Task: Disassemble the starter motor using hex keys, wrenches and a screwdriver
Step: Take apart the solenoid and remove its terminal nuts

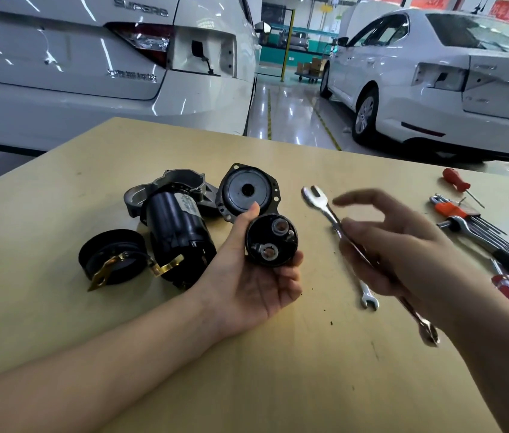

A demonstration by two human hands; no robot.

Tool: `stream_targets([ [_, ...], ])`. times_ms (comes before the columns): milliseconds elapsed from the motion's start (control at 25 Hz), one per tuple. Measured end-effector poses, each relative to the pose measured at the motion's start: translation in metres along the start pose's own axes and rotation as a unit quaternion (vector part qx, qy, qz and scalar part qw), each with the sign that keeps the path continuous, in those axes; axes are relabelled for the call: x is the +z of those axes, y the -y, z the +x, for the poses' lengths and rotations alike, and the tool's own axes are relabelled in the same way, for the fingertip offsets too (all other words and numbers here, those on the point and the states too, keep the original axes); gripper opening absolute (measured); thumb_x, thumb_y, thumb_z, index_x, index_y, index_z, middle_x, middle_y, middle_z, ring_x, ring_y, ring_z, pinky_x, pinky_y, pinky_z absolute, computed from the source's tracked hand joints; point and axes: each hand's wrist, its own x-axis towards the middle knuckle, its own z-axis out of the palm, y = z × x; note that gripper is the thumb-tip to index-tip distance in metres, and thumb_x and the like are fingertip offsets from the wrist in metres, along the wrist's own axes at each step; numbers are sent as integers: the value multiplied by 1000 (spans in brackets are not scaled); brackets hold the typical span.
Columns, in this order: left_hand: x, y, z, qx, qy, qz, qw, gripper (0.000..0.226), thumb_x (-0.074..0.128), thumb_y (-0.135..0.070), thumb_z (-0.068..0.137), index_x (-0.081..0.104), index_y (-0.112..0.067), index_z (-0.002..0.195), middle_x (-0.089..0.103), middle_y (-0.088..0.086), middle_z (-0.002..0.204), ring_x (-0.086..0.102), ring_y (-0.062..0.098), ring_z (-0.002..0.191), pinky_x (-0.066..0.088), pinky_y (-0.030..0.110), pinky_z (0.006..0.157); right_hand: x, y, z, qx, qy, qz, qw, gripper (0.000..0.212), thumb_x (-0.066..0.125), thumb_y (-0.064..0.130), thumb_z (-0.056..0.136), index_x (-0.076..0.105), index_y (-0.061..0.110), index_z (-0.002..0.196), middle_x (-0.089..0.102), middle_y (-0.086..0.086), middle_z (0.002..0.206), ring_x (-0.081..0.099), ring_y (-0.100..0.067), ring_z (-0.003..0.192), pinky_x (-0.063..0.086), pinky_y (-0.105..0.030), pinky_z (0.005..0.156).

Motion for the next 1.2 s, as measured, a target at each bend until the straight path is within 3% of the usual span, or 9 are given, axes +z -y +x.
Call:
stream_targets([
  [120,0,1,0,5,3,12,1000,58,64,-64,71,55,-10,91,61,7,70,47,14,53,47,24,51,-1,-1,7,26,-5,238,971,32,42,-9,81,63,11,95,59,-10,68,53,-16,44,37,-18,32],
  [200,1,1,0,4,5,13,1000,56,66,-61,68,54,-11,90,60,7,69,45,14,53,47,24,51,-1,-1,10,49,16,368,929,42,42,-9,71,72,7,95,69,-12,79,71,-19,66,53,-22,46],
  [280,2,1,0,5,5,11,1000,56,66,-61,67,54,-11,90,59,7,68,45,14,52,46,23,51,1,-4,12,35,28,419,907,46,41,-8,71,77,10,91,73,-11,93,72,-22,88,58,-25,59],
  [440,2,1,0,7,-3,12,1000,56,65,-62,69,54,-10,90,59,7,68,44,14,52,46,24,51,7,-7,11,-25,-5,342,939,30,53,5,75,79,18,82,75,-3,91,72,-16,90,55,-19,58],
  [600,3,1,0,13,-6,21,1000,55,61,-63,73,54,-11,88,59,7,68,44,14,52,46,23,51,15,-12,9,-105,-64,236,964,20,58,25,80,74,14,74,73,-8,72,67,-15,62,49,-19,48],
  [760,2,1,1,17,0,22,1000,54,59,-64,75,55,-11,88,58,7,68,45,14,52,47,24,51,25,-21,13,-66,-97,260,959,27,57,25,85,72,14,65,68,-10,60,55,-13,46,44,-19,44],
  [920,-1,1,1,24,6,21,999,54,59,-64,76,61,-10,85,58,7,69,46,14,53,48,25,52,33,-26,13,-50,-78,263,960,20,59,25,83,64,7,78,69,-10,61,55,-13,48,45,-19,46],
  [1200,-1,2,2,27,4,21,999,54,58,-65,76,61,-11,86,59,7,69,46,14,52,48,25,53,36,-26,11,-44,-84,281,955,19,60,24,82,63,5,84,70,-11,63,55,-12,47,46,-19,47],
])
